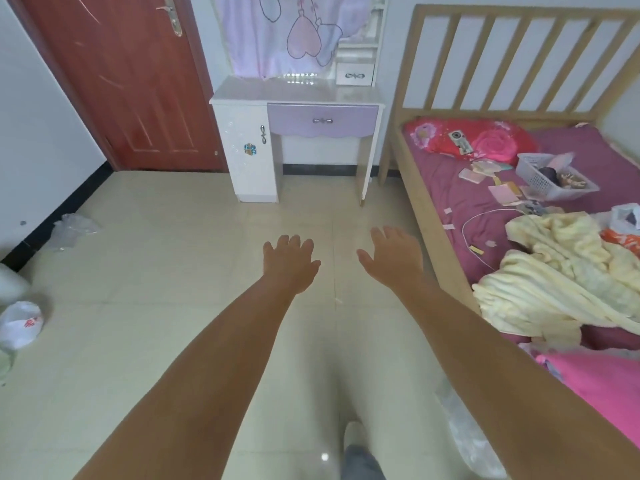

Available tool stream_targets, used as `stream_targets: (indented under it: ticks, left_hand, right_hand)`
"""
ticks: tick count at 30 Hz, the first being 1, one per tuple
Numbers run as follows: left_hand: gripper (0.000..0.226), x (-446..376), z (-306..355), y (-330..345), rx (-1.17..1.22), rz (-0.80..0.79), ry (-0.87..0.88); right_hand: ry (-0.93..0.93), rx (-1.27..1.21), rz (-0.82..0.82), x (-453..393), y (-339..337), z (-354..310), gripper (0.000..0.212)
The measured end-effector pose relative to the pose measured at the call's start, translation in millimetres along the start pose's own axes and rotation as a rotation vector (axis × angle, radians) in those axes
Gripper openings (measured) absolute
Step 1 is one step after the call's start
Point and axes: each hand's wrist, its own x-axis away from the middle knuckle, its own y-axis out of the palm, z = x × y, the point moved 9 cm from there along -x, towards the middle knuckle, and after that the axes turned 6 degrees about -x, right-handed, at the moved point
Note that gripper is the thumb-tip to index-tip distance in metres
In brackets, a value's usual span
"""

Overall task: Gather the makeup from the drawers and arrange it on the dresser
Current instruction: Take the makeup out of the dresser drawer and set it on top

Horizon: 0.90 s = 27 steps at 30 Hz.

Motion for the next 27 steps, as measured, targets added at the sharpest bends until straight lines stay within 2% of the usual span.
stream_targets:
  ticks: [9, 17, 23, 27]
  left_hand:
    - [0.048, -253, -36, -9, -0.011, -0.028, -0.041]
    - [0.057, -425, -96, -26, -0.042, 0.029, -0.060]
    - [0.059, -566, -153, -7, -0.034, -0.011, -0.075]
    - [0.059, -649, -180, -1, -0.025, -0.058, -0.026]
  right_hand:
    - [-0.030, -0.064, -0.056, -250, 33, 5, 0.058]
    - [-0.106, -0.109, -0.041, -442, 40, -26, 0.059]
    - [-0.040, -0.105, -0.064, -585, 67, -38, 0.064]
    - [0.030, -0.062, -0.128, -667, 78, -37, 0.059]
